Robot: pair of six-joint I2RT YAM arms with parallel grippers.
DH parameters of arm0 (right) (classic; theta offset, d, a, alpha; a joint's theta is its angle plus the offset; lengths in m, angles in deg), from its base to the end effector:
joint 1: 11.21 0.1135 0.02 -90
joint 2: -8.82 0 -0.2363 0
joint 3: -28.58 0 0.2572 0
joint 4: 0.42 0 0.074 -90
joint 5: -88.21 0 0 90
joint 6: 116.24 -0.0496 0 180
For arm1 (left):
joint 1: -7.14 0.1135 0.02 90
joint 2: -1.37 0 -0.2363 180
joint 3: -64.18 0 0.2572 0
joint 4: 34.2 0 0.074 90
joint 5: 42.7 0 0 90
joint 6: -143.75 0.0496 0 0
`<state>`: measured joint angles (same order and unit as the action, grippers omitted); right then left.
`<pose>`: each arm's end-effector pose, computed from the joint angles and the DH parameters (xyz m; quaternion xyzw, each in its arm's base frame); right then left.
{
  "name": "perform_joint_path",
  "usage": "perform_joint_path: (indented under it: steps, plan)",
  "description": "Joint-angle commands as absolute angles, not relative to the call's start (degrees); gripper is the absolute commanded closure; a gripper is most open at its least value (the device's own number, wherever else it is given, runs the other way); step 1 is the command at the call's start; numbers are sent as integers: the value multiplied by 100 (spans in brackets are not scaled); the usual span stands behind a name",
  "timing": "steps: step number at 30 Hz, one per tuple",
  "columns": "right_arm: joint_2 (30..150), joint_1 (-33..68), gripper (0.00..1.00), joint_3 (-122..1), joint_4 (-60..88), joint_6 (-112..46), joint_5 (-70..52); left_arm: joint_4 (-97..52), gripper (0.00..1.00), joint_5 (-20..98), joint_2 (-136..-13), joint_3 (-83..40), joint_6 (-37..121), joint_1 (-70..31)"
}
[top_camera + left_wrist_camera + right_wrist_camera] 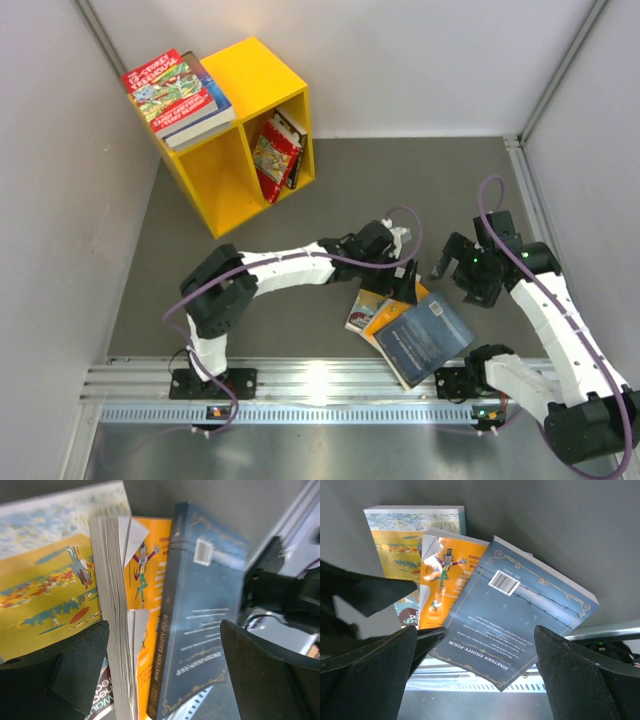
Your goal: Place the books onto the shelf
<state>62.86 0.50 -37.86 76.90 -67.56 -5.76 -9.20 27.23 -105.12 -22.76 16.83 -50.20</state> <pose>0.1802 0.0409 0.2482 0.2420 0.9451 0.1271 0.1791 0.2098 -0.3589 0.1694 0.2272 0.8819 -0.3881 0.1410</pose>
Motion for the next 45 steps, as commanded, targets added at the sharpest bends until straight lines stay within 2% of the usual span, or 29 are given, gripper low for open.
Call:
perform_joint_path:
  steps: [1,9,12,13,16,17,18,19,20,27,32,37,41,44,45]
  plan:
    - [6173,-66,0,-4045,7960,-6623,-460,-657,3,2900,-10804,-2533,1965,-5340]
    - [6217,-198,0,-4151,8013,-6421,-416,-296,11,3859,-11411,-2691,1702,-5509]
    - [6261,-206,0,-4125,7952,-6385,-495,-85,22,4140,-11517,-2850,1649,-5509]
    - [6261,-206,0,-4107,7925,-6377,-547,-50,29,4194,-11526,-2876,1631,-5500]
    - [6270,-206,0,-4054,7829,-6350,-583,-111,62,4133,-11596,-2885,1614,-5456]
    - [6287,-215,0,-4054,7829,-6333,-583,-102,71,4107,-11657,-2920,1640,-5447]
    - [6313,-224,0,-4063,7829,-6315,-583,-76,89,4080,-11701,-2955,1657,-5438]
    - [6340,-233,0,-4072,7820,-6263,-583,-23,98,4115,-11736,-2981,1658,-5438]
    - [6349,-242,0,-4081,7820,-6245,-574,38,100,4124,-11798,-3051,1675,-5430]
    - [6437,-347,0,-4089,7706,-6122,-644,117,100,4027,-11526,-3069,1912,-5342]
    - [6463,-479,0,-4326,7451,-6060,-1092,74,100,3772,-10482,-3026,1773,-5044]
    - [6612,-505,0,-4669,7319,-6086,-1321,337,100,3896,-9217,-2711,1649,-4262]
    - [6735,-505,0,-4556,7064,-6148,-1567,566,100,4027,-8618,-2253,1885,-3699]
    - [6823,-505,0,-4336,6862,-6174,-1699,522,100,3694,-8353,-1884,2105,-3443]
    - [6902,-505,0,-4275,6792,-6157,-1725,539,86,3650,-8336,-1813,2132,-3443]
